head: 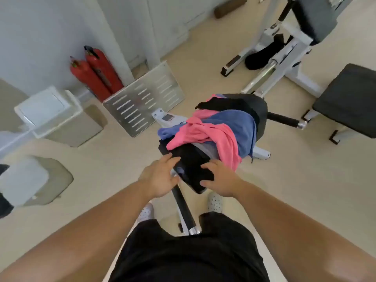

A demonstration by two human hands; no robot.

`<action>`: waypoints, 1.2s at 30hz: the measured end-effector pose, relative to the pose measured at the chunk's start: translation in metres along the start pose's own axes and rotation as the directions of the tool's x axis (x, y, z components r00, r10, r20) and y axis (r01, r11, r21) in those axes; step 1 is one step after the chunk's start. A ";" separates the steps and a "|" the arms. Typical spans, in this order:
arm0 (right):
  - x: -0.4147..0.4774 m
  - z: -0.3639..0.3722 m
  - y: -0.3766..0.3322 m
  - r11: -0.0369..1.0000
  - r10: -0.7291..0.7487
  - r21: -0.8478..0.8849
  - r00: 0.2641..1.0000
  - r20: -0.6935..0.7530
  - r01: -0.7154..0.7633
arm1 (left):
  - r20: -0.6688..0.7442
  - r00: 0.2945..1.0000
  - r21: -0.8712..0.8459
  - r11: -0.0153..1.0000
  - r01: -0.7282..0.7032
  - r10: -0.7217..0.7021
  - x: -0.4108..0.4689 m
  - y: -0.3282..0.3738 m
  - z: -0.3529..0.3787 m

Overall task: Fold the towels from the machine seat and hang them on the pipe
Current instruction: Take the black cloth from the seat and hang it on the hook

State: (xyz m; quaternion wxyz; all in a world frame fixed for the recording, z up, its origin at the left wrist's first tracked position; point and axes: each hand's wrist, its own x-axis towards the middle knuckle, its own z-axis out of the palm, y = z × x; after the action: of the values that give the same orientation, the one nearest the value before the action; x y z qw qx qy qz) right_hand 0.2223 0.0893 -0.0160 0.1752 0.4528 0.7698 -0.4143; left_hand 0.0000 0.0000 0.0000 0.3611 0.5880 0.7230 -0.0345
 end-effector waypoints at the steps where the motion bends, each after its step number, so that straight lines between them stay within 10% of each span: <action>1: 0.005 -0.001 0.004 1.000 -0.023 -0.015 0.999 0.036 0.023 | 0.033 0.999 0.008 1.000 0.005 -0.005 0.004 0.006 0.005; 18: 0.044 0.055 0.000 0.914 0.338 0.333 0.887 -0.313 -0.231 | 0.088 0.995 0.073 0.996 0.046 -0.053 0.014 0.001 0.046; 28: 0.030 0.049 0.004 0.682 0.358 0.715 0.922 -0.144 -0.153 | 0.066 0.998 0.063 0.998 0.014 -0.018 0.013 -0.003 0.042; 36: 0.043 0.050 -0.013 0.693 0.472 0.682 0.862 -0.186 -0.232 | 0.083 0.995 0.012 0.998 0.058 -0.058 0.011 0.005 0.038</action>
State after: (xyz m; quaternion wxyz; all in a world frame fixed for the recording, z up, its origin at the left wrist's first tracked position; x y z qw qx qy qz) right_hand 0.1834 0.0702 -0.0673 -0.0504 0.6915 0.4973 -0.5216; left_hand 0.0216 -0.0071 -0.0325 0.3869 0.5665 0.7239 -0.0728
